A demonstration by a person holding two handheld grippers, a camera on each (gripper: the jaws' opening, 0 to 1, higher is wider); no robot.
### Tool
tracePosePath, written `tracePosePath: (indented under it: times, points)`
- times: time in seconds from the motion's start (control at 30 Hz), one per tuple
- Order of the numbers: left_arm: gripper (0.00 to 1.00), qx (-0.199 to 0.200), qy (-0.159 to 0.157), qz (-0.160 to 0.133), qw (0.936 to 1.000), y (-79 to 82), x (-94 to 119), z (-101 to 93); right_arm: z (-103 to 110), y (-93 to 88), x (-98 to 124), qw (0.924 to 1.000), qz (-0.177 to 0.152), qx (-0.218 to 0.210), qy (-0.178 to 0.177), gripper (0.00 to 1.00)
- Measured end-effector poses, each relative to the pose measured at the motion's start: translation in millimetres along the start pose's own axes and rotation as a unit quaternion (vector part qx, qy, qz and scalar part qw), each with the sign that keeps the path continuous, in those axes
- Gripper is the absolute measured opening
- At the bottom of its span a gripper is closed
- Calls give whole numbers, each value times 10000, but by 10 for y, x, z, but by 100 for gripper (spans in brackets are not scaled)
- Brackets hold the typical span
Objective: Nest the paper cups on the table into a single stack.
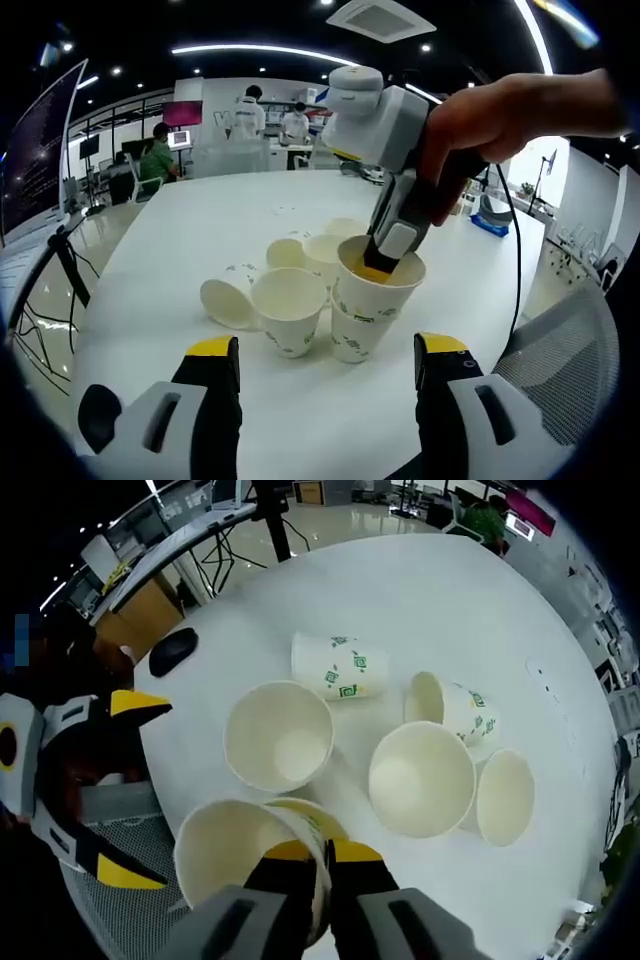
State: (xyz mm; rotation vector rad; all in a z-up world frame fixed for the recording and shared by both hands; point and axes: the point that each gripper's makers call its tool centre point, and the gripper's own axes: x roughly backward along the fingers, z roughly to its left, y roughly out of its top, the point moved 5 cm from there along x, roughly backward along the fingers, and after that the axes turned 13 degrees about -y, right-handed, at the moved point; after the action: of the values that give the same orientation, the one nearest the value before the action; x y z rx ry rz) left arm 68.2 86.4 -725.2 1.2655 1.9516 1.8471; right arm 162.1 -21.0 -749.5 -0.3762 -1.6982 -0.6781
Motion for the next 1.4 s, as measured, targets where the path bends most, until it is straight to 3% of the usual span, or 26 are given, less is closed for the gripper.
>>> tracePosePath:
  times: [0.37, 0.83, 1.4]
  points:
    - [69, -11, -20, 14, 10000, -4, -6, -8, -10, -16, 22, 10000, 27, 14, 21, 6]
    - [68, -52, -60, 42, 10000, -6, -6, -34, 10, -97, 215, 10000, -29, 3, -33, 8]
    - [69, -92, -84, 58, 9999, 1, -9, -49, -76, -58, 381, 9997, -190, -96, -92, 14]
